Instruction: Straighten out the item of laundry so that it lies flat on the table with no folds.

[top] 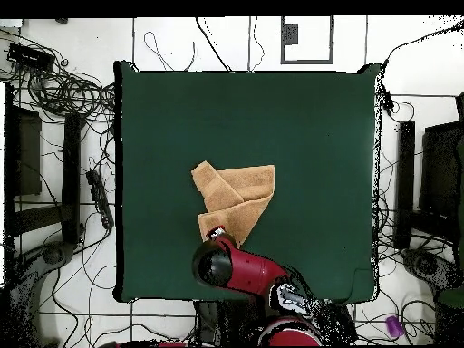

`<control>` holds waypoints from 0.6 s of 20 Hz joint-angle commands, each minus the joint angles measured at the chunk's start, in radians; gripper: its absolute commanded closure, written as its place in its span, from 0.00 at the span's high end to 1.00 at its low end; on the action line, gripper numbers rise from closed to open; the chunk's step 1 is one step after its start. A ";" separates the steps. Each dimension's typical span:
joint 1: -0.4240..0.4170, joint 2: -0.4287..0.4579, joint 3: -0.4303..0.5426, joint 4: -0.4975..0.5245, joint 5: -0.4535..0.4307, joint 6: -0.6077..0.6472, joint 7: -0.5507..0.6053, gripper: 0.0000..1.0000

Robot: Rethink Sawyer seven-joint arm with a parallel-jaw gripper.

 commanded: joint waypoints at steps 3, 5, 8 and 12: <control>0.034 0.034 0.008 -0.100 0.046 -0.022 0.114 0.00; 0.040 0.029 0.000 -0.099 0.051 -0.015 0.117 0.00; 0.039 0.020 -0.001 -0.094 0.048 -0.012 0.117 0.00; 0.017 -0.047 0.007 -0.055 0.019 0.022 0.097 0.00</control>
